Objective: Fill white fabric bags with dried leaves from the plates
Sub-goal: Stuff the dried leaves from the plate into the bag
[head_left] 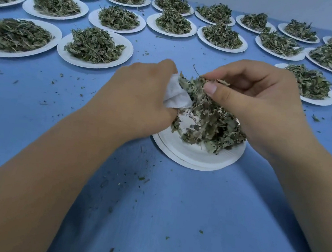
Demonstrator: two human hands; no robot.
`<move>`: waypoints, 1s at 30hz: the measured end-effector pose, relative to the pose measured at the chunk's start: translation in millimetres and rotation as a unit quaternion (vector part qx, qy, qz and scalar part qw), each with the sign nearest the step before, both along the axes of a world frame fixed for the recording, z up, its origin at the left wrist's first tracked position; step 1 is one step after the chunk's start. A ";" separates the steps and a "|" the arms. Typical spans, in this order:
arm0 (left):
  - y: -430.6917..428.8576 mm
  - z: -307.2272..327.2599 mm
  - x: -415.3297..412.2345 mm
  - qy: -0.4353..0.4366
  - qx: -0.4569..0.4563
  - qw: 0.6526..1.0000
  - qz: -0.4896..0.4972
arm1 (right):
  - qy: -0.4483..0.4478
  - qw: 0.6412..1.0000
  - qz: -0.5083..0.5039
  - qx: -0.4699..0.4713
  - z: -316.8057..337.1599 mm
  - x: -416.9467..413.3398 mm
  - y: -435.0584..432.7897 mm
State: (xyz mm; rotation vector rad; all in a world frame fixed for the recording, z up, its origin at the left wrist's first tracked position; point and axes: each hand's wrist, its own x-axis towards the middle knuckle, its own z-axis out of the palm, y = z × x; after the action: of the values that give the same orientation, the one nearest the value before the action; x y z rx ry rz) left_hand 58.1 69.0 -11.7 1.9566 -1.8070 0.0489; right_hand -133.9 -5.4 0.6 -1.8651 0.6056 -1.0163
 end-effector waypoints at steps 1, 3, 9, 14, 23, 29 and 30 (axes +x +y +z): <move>0.0 -0.4 0.4 -0.010 0.013 1.000 0.003 | -0.003 1.000 -0.003 -0.004 -0.4 0.1 -0.5; -0.3 -0.5 2.5 -0.019 0.034 0.999 0.006 | -0.013 1.000 -0.016 -0.017 -1.5 -0.2 -1.2; 1.8 3.4 -3.5 -0.007 0.000 1.000 -0.022 | -0.047 0.998 -0.008 -0.036 -3.4 3.6 1.7; 2.4 5.2 -7.3 0.058 -0.001 0.998 -0.013 | 0.027 0.996 -0.030 -0.074 -8.6 6.4 6.8; -2.0 7.1 -8.9 0.002 0.009 1.000 -0.011 | 0.076 0.994 0.008 -0.081 -4.6 4.5 16.7; 0.8 7.3 -8.1 0.057 -0.004 0.998 -0.002 | 0.150 0.975 0.060 -0.153 -5.7 -0.3 14.3; 1.1 6.5 -8.8 0.060 0.001 0.998 -0.007 | 0.149 0.976 0.050 -0.153 -6.6 -0.3 13.1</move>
State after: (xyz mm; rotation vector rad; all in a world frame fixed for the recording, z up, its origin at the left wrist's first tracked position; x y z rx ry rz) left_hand 49.3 70.1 -5.2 1.9061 -1.7431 -0.0744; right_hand -134.3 7.7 -6.0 -2.3214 0.5433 -0.8036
